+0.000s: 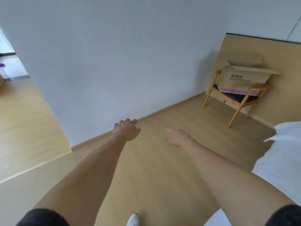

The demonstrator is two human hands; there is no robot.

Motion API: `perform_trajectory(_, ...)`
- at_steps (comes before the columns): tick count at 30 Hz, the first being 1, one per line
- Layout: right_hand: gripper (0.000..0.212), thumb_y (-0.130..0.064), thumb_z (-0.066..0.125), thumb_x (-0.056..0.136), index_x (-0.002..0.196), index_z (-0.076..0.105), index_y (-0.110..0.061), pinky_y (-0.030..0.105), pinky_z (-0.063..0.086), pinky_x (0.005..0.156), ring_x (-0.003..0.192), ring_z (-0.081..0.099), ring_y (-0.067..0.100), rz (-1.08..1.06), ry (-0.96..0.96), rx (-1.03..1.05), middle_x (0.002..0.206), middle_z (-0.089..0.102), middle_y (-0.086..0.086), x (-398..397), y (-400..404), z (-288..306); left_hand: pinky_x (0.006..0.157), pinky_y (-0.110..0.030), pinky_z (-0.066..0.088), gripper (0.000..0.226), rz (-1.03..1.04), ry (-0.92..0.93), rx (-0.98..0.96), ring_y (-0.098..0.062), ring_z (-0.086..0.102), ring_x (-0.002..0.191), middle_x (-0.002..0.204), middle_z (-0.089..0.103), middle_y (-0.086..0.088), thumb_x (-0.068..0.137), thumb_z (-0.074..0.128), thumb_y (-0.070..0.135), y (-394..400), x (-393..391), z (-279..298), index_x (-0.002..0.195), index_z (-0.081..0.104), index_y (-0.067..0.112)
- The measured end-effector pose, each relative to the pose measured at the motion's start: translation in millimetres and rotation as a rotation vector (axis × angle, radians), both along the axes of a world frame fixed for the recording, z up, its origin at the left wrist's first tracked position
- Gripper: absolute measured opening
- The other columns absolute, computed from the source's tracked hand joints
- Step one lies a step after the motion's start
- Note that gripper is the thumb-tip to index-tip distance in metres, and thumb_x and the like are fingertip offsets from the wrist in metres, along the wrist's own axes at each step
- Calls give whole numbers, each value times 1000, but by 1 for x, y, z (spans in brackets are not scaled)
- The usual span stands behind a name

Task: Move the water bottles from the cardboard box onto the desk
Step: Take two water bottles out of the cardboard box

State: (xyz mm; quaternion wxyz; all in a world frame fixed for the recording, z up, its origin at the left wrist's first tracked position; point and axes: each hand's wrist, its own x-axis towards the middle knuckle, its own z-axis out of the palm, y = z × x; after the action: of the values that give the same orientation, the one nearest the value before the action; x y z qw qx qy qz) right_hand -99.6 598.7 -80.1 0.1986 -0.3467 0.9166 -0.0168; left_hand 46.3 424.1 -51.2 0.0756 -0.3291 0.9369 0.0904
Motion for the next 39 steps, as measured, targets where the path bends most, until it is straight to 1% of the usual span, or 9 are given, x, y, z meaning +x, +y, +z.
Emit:
perform_trajectory(5, 59, -50, 46, 96, 151, 37, -32, 37, 40, 108, 138, 46, 28, -179, 28, 40, 152, 47, 6, -75, -36, 14, 109, -42, 32, 53, -138, 36, 41, -27, 42, 134, 148, 45, -3, 102, 38, 45, -69, -110, 12, 153, 35, 32)
perform_trajectory(9, 62, -53, 47, 96, 153, 33, -34, 39, 38, 109, 139, 44, 29, -268, 56, 45, 152, 47, 7, -125, -53, 24, 107, -41, 34, 51, -265, 60, 63, -27, 44, 131, 144, 47, -3, 101, 39, 44, -91, -195, 20, 151, 38, 33)
perform_trajectory(15, 61, -52, 50, 98, 153, 34, -30, 43, 41, 111, 138, 46, 31, -451, 64, 13, 150, 49, 11, -196, -42, 23, 110, -43, 34, 51, -486, 25, 48, -28, 44, 133, 147, 46, -3, 102, 39, 48, -73, -301, 11, 151, 37, 32)
perform_trajectory(20, 61, -52, 47, 99, 154, 32, -29, 47, 41, 111, 139, 44, 33, -609, 21, -24, 151, 47, 12, -264, -14, 10, 108, -44, 35, 50, -618, 2, 11, -28, 44, 133, 146, 47, -4, 103, 38, 47, -50, -384, 4, 149, 38, 29)
perform_trajectory(27, 65, -55, 43, 100, 158, 25, -30, 47, 37, 112, 143, 38, 33, -716, -38, -117, 158, 39, 10, -395, 24, -9, 106, -44, 36, 49, -682, -30, -41, -30, 45, 130, 144, 49, -6, 102, 39, 44, -27, -522, 2, 147, 41, 26)
perform_trajectory(30, 65, -54, 44, 100, 157, 26, -30, 49, 37, 113, 144, 37, 34, -750, -65, -147, 159, 37, 9, -452, 41, 3, 105, -44, 36, 47, -686, -35, -48, -31, 45, 129, 143, 49, -7, 101, 40, 40, -15, -588, 16, 146, 44, 25)
perform_trajectory(32, 62, -51, 46, 100, 156, 29, -28, 51, 40, 111, 141, 40, 34, -776, -51, -151, 156, 41, 10, -491, 52, 15, 103, -46, 38, 43, -706, -4, -56, -32, 46, 126, 138, 51, -8, 100, 40, 36, -3, -631, 26, 141, 47, 26)
perform_trajectory(35, 56, -48, 45, 99, 150, 35, -25, 52, 46, 104, 130, 50, 33, -793, -28, -154, 144, 52, 11, -539, 63, 37, 98, -45, 41, 34, -748, 14, -48, -32, 49, 118, 128, 55, -8, 98, 40, 33, 15, -684, 36, 129, 50, 23)
perform_trajectory(39, 54, -48, 42, 101, 149, 35, -24, 51, 48, 102, 124, 53, 33, -788, 8, -140, 137, 55, 12, -598, 69, 48, 99, -46, 41, 35, -778, 29, -30, -31, 50, 119, 129, 55, -8, 99, 39, 33, 33, -752, 37, 131, 51, 25)
